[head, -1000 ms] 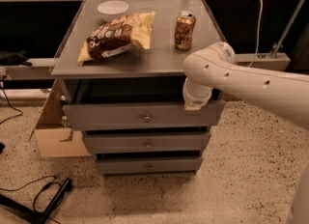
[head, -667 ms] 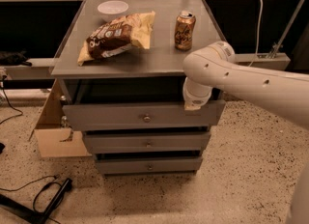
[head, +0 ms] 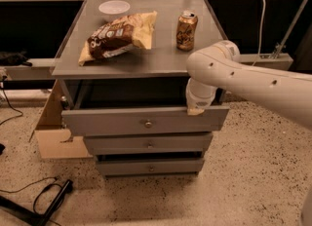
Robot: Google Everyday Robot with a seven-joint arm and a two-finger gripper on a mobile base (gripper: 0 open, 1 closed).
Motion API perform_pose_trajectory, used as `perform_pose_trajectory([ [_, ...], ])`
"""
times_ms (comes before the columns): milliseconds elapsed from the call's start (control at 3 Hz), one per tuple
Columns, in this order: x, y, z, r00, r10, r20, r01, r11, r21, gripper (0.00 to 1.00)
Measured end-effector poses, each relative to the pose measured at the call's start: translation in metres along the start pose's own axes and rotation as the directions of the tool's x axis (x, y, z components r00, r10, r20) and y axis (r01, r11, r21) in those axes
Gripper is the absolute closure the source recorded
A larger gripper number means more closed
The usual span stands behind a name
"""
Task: Open top drawer
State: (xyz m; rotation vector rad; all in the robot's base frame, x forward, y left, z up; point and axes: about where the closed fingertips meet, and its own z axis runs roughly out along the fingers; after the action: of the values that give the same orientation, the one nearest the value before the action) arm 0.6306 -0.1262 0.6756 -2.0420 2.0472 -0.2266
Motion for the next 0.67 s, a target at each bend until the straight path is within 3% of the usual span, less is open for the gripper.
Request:
perform_pose_trajectory([
  [667,0.0107,0.0205,-0.0099,1.0,0.0,0.005,0.001,0.9995,-0.032,1.0],
])
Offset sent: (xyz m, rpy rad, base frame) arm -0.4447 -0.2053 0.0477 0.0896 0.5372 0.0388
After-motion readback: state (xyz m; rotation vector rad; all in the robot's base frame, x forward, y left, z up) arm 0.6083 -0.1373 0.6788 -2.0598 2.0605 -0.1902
